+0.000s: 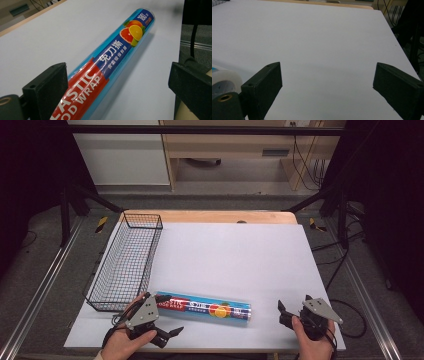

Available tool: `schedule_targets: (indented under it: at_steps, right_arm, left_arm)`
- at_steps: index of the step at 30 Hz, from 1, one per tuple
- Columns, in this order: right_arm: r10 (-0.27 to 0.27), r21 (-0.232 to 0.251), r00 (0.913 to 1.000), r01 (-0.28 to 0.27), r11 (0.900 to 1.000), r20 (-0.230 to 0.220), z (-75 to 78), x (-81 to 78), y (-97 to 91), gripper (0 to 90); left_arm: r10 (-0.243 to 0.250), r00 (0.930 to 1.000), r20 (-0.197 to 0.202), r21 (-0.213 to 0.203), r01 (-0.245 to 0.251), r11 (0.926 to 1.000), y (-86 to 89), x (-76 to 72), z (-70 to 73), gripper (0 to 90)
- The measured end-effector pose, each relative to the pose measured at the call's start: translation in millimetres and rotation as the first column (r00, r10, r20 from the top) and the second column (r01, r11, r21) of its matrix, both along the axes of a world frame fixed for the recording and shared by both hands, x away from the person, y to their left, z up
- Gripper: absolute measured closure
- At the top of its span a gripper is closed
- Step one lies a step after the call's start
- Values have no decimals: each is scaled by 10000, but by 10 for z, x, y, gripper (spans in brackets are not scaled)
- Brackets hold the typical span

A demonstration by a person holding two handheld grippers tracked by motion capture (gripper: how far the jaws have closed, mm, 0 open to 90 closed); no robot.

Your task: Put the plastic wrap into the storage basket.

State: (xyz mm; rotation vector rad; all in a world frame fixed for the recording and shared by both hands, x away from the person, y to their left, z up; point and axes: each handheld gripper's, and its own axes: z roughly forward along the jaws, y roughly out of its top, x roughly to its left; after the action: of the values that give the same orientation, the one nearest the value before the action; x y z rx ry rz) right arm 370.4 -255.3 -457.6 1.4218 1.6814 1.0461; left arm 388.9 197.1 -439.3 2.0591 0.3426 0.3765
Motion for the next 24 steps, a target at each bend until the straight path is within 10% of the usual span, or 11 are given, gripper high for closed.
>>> schedule_targets:
  at_steps: [8,11,17,24]
  right_arm:
    - [-322,-233,9978,336,9992,577,54,-57,-73,123]
    - [69,-377,9995,-57,9993,319,29,-24,-16,114]
    - [93,-142,9999,-91,9999,106,20,-6,-1,76]
    - [59,164,9999,-60,9998,94,9,-8,-27,61]
  left_arm:
    - [-404,9986,341,758,377,9964,-32,-87,18,31]
    - [-608,9981,-90,702,613,9956,-31,-116,37,31]
    - [-746,9966,344,1274,697,9894,-174,-168,313,28]
    - [-1760,9836,397,2722,1588,9490,-477,137,591,30]
